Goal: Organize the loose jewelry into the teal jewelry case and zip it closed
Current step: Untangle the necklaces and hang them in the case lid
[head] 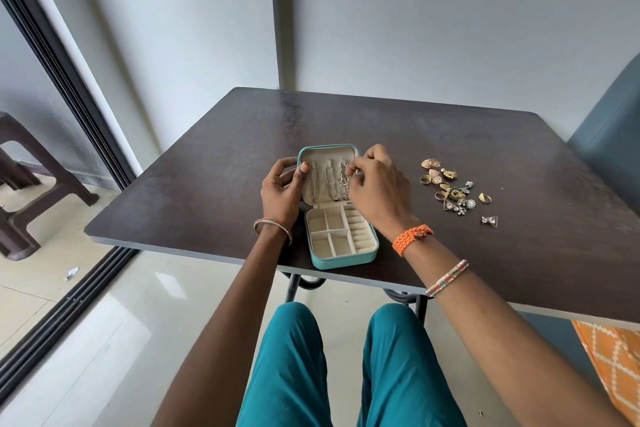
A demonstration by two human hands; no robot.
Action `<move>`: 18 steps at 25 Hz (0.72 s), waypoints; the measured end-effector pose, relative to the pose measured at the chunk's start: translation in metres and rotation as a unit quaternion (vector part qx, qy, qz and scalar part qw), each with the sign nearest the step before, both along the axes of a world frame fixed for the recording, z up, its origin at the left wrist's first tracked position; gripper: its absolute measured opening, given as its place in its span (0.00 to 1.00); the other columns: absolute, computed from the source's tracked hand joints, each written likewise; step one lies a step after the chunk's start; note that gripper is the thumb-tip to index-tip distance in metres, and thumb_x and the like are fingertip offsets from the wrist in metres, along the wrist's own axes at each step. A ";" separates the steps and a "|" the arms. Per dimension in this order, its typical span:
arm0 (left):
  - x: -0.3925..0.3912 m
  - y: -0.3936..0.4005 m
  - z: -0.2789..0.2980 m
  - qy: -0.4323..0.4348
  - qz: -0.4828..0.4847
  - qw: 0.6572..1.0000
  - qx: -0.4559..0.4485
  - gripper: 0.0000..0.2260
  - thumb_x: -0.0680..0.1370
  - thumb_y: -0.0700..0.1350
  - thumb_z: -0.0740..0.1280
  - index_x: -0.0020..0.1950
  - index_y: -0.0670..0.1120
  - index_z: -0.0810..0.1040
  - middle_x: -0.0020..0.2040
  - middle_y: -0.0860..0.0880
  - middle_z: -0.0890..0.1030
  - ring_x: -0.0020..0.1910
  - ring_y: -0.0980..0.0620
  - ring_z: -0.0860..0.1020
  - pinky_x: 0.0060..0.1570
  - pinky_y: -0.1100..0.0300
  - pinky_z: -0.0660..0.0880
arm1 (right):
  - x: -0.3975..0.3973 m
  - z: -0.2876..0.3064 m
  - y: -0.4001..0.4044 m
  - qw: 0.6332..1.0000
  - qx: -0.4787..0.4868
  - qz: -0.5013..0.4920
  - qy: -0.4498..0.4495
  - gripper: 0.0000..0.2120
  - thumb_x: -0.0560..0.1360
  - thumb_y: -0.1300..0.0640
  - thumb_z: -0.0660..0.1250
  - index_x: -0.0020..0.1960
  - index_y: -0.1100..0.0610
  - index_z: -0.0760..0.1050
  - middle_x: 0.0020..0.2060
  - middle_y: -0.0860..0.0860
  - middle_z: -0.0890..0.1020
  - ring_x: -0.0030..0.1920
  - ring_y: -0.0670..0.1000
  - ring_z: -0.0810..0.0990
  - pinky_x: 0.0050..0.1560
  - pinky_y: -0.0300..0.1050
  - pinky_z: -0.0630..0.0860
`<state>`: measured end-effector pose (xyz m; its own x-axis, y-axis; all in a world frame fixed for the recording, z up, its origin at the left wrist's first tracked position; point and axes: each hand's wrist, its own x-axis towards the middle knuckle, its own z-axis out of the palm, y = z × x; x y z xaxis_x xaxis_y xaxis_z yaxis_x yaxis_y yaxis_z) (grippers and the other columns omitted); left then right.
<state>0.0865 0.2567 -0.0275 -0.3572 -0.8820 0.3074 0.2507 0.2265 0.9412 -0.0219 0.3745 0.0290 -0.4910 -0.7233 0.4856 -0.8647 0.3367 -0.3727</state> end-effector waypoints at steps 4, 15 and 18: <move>0.001 0.000 0.000 -0.002 0.001 1.000 -0.005 0.06 0.76 0.44 0.67 0.50 0.43 0.77 0.42 0.47 0.83 0.41 0.58 0.82 0.41 0.62 0.79 | 0.004 -0.007 -0.006 0.998 0.034 -0.025 0.048 0.10 0.72 0.49 0.69 0.47 0.55 0.76 0.49 0.52 0.72 0.52 0.54 0.71 0.50 0.51 0.74; 0.001 -0.001 -0.001 -0.004 0.004 1.000 -0.001 0.02 0.76 0.44 0.67 0.47 0.47 0.77 0.43 0.45 0.83 0.42 0.53 0.82 0.43 0.56 0.80 | 0.003 -0.017 -0.007 0.988 0.050 -0.039 0.140 0.13 0.69 0.53 0.73 0.52 0.56 0.80 0.63 0.56 0.74 0.60 0.57 0.73 0.56 0.56 0.70; 0.001 0.000 -0.002 -0.009 0.007 1.000 0.006 0.06 0.76 0.44 0.67 0.49 0.43 0.76 0.43 0.45 0.83 0.42 0.52 0.82 0.44 0.54 0.81 | 0.004 -0.020 -0.006 0.984 0.047 -0.030 0.172 0.10 0.67 0.55 0.75 0.47 0.56 0.81 0.63 0.57 0.76 0.60 0.57 0.74 0.56 0.57 0.70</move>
<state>0.0877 0.2563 -0.0292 -0.3500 -0.8909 0.2895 0.2302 0.2178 0.9485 -0.0177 0.3686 0.0092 -0.3526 -0.7475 0.5629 -0.9117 0.4099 -0.0268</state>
